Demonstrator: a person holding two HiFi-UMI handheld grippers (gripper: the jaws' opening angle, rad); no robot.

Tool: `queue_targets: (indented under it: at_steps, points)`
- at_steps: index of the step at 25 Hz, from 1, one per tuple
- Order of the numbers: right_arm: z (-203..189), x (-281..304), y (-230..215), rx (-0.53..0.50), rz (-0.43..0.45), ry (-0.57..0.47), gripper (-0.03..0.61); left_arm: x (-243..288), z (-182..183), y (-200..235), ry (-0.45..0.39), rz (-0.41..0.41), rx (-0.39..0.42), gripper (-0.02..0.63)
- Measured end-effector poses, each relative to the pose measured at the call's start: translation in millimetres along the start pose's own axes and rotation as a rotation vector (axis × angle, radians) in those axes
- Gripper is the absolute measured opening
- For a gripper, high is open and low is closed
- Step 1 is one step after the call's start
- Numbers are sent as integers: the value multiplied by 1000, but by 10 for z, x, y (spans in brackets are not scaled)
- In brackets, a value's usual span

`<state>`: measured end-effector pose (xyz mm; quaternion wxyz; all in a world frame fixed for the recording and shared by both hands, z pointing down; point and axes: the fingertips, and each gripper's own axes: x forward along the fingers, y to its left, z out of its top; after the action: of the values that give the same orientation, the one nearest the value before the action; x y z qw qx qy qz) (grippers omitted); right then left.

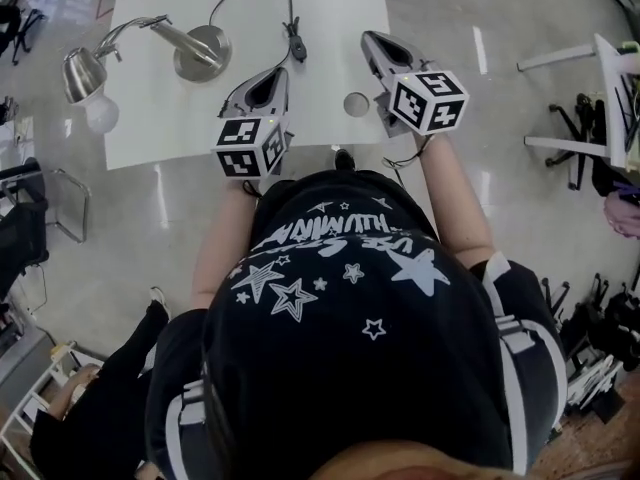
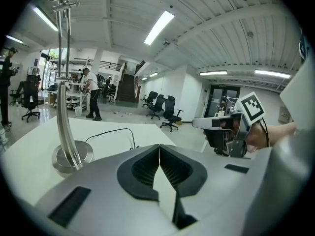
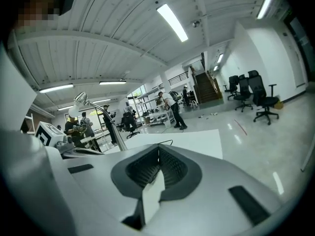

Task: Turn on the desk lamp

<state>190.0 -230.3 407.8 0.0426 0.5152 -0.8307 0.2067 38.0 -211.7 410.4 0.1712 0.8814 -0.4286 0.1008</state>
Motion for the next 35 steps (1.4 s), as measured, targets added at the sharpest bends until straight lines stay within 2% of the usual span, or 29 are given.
queue_targets:
  at_steps: [10, 13, 21, 24, 28, 35]
  points:
    - [-114, 280, -231, -25, 144, 97, 5, 331, -188, -176, 40, 87, -21, 14]
    - [-139, 366, -232, -43, 179, 117, 5, 422, -274, -160, 62, 112, -55, 14]
    - [-303, 522, -182, -42, 229, 171, 5, 636, -535, 31, 125, 236, -66, 17]
    - [-345, 579, -185, -44, 227, 186, 5, 744, -627, 72, 146, 230, -88, 97]
    - [-368, 674, -219, -52, 217, 200, 5, 907, -774, 158, 194, 228, -97, 161]
    - [-358, 815, -337, -54, 201, 221, 5, 1168, -942, 329, 257, 272, -99, 178]
